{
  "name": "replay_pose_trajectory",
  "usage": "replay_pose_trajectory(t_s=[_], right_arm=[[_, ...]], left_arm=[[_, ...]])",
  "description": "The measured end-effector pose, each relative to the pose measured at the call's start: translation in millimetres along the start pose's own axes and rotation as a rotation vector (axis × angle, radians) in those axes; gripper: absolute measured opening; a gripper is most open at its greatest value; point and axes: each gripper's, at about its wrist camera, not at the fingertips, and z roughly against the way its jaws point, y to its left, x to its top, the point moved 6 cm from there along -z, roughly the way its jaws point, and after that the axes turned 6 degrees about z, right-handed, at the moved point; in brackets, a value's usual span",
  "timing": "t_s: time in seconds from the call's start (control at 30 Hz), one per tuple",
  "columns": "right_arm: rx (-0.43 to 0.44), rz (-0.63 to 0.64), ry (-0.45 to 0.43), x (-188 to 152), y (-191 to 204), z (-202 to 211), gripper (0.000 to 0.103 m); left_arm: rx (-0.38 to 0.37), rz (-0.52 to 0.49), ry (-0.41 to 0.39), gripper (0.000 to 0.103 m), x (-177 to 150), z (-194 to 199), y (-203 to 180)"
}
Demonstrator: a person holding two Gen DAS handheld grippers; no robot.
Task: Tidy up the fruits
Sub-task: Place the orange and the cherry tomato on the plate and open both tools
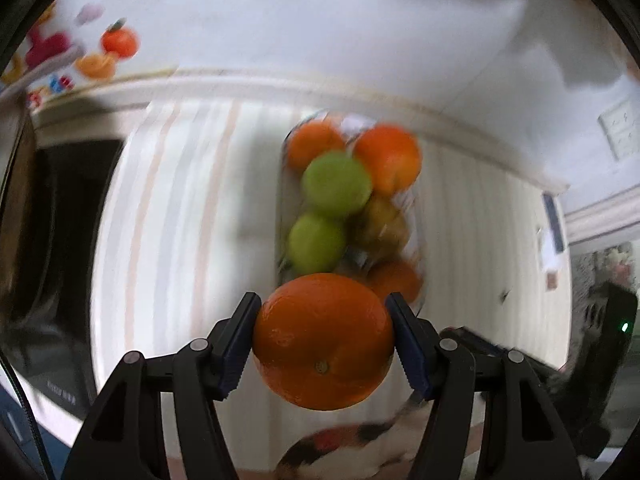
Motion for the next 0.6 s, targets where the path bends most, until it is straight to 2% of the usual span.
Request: replay_pose_trajectory(t_s=[0.03,0.17,0.33,0.6], right_arm=[[0.007,-0.008,-0.008,7.8,0.9,0.0,0.029],[0.069,-0.079,0.009,39.6,-8.3,-14.5,0.029],[0.114,-0.158,0.03,60.2,-21.1,-33.7,0.029],[0.131,-0.175,0.047,78.9,-25.8,-54.5,0.031]], left_arm=[[-0.008,-0.006,0.001,0.062,6.5,2.1,7.8],[-0.055,-0.012,0.064,0.062,20.8,-24.2,-3.5],[-0.05,-0.019,0.102,0.062,31.7,-33.9,-11.4],[-0.045,0.023,0.145,0.063,33.6,-51.8,-6.7]])
